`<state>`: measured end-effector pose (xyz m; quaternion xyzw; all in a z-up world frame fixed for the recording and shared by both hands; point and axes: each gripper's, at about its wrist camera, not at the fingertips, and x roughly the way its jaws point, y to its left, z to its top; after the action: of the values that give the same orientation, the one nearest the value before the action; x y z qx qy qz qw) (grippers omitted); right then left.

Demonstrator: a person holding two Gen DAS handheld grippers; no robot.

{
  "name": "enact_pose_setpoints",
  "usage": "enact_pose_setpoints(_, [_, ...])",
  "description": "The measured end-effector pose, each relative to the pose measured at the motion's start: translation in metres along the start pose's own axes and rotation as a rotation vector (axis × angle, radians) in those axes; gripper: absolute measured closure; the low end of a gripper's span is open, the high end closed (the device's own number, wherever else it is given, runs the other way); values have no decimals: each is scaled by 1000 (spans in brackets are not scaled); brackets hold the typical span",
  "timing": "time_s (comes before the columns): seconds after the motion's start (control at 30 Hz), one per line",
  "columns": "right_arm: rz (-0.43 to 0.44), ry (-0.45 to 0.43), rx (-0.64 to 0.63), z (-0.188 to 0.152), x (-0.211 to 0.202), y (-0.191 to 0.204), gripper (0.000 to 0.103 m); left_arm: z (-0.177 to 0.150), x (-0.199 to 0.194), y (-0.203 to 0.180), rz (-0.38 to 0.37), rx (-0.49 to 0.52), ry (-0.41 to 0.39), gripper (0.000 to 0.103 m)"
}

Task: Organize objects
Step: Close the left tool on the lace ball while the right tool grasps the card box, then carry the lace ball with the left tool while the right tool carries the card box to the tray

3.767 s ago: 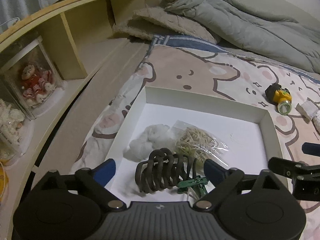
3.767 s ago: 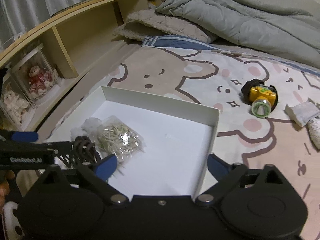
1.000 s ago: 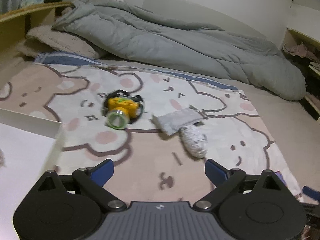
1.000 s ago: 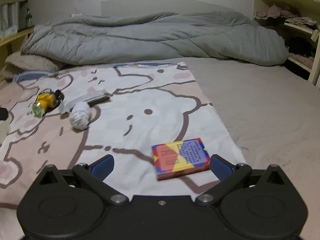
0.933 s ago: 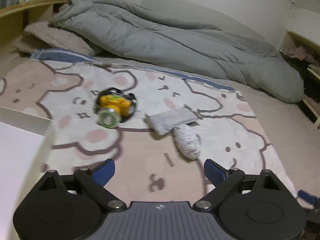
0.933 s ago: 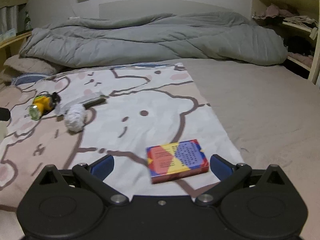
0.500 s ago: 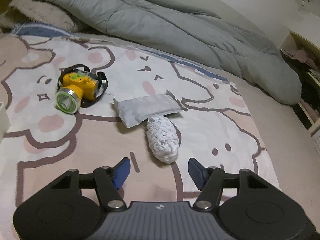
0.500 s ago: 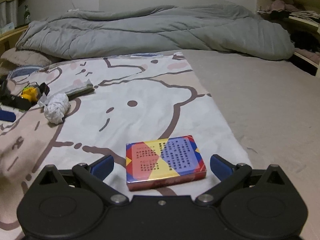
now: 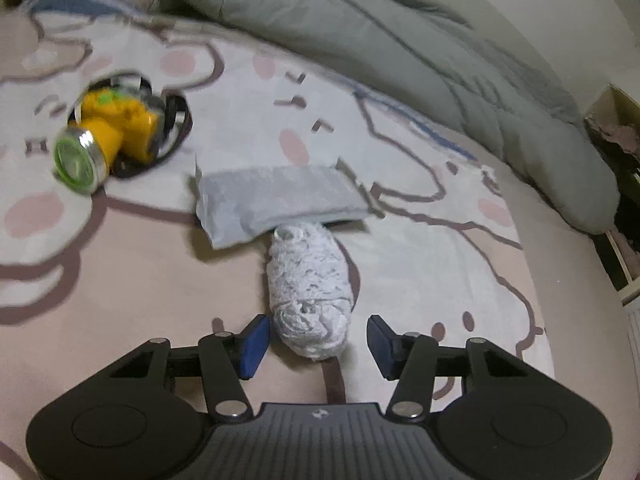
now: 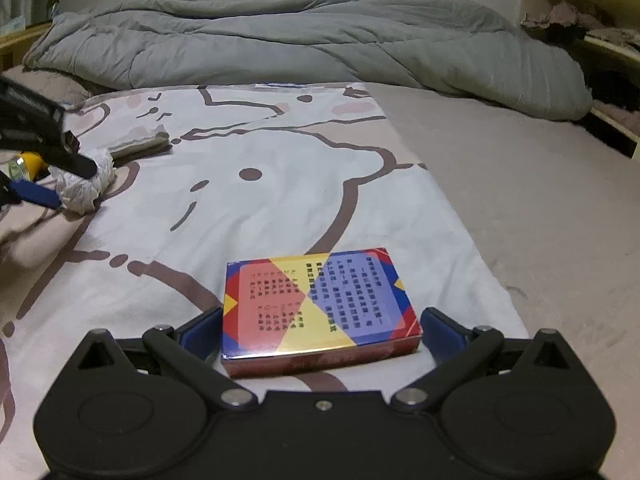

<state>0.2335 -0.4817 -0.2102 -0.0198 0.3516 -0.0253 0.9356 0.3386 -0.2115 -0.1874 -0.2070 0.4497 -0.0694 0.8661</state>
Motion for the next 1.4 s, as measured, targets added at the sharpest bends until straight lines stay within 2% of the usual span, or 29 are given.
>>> enact_pose_setpoints(0.07, [5, -2, 7, -1, 0, -1, 0, -1, 3, 2, -3, -30, -10, 50])
enact_pose_setpoints(0.13, [-1, -10, 1, -3, 0, 1, 0, -1, 3, 3, 5, -31, -10, 65])
enact_pose_setpoints(0.3, [20, -16, 7, -3, -1, -1, 4, -3, -7, 10, -2, -34, 14, 68])
enact_pose_setpoints(0.47, [12, 0, -19, 2, -4, 3, 10, -13, -27, 21, 0, 20, 57, 68])
enact_pose_setpoints(0.6, [6, 45, -15, 4, -14, 11, 10, -25, -48, 36, -11, 78, 100, 68])
enact_pose_setpoints(0.77, [56, 91, 11, -5, -36, 30, 10, -44, -72, 55, -20, 133, 153, 68])
enact_pose_setpoints(0.87, [84, 109, -16, -15, -54, 49, 10, -57, -88, 61, -14, 202, 173, 68])
enact_pose_setpoints(1.03, [83, 143, -14, -32, -81, 73, 10, -80, -117, 71, 19, 374, 195, 68])
enact_pose_setpoints(1.17, [90, 164, -3, -42, -99, 84, 10, -94, -140, 87, 7, 421, 231, 68])
enact_pose_setpoints(1.3, [126, 189, -33, -47, -107, 94, 9, -95, -147, 92, -8, 389, 232, 62])
enact_pose_setpoints(1.4, [120, 204, -39, -41, -103, 97, 8, -92, -141, 90, -7, 333, 233, 45])
